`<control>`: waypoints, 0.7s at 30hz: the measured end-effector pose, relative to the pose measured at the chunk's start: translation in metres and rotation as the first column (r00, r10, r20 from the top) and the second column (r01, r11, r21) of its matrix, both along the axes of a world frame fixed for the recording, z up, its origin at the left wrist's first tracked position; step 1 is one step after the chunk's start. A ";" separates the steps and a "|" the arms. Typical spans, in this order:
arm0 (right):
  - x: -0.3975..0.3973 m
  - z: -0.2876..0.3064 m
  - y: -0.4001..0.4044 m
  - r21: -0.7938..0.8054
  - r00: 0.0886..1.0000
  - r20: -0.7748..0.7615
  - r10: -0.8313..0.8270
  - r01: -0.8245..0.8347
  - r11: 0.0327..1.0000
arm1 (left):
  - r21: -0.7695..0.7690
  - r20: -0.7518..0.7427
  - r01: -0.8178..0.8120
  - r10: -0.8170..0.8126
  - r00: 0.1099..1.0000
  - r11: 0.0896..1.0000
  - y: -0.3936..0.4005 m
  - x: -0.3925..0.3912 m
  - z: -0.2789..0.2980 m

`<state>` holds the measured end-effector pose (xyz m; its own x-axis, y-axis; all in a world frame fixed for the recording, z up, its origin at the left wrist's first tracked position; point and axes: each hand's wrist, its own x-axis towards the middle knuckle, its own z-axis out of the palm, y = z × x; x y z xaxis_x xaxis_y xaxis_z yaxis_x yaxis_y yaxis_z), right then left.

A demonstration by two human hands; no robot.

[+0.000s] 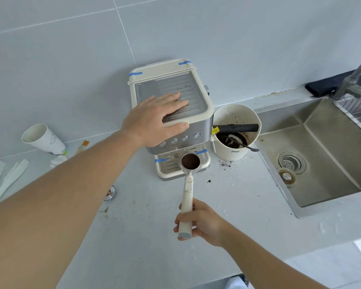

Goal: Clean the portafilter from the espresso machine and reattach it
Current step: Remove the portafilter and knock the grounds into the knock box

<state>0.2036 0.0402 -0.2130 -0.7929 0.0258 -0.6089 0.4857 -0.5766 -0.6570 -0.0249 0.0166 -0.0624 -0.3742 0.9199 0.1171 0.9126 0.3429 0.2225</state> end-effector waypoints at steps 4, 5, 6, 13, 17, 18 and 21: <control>0.025 0.008 0.022 0.040 0.999 0.001 0.042 -0.042 0.998 | -0.024 -0.021 -0.015 0.015 1.000 1.000 0.000 0.003 0.003; 0.030 0.010 0.028 0.041 0.999 0.004 0.051 -0.051 0.998 | -0.034 -0.026 -0.018 0.017 1.000 0.999 0.000 0.004 0.003; 0.036 0.013 0.033 0.039 0.998 0.004 0.060 -0.060 0.997 | -0.045 -0.027 -0.022 0.021 0.999 0.999 0.000 0.004 0.004; 0.076 0.035 0.079 0.122 0.991 -0.003 0.133 -0.132 0.984 | -0.093 0.011 -0.073 0.075 0.997 0.993 0.003 0.005 0.008; 0.094 0.048 0.102 0.097 0.987 -0.032 0.155 -0.152 0.984 | -0.107 0.043 -0.098 0.103 0.994 0.989 0.005 0.009 0.012; 0.098 0.051 0.107 0.083 0.987 -0.044 0.154 -0.150 0.985 | -0.104 0.050 -0.106 0.112 0.992 0.989 0.005 0.011 0.012; 0.107 0.060 0.124 0.045 0.987 -0.080 0.138 -0.135 0.990 | -0.073 0.074 -0.145 0.150 0.986 0.987 0.007 0.016 0.014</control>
<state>0.3103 0.1643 -0.1529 -0.8383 -0.0637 -0.5415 0.5010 -0.4817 -0.7190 -0.0089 0.0232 -0.0481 -0.5120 0.8587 0.0212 0.8314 0.4892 0.2636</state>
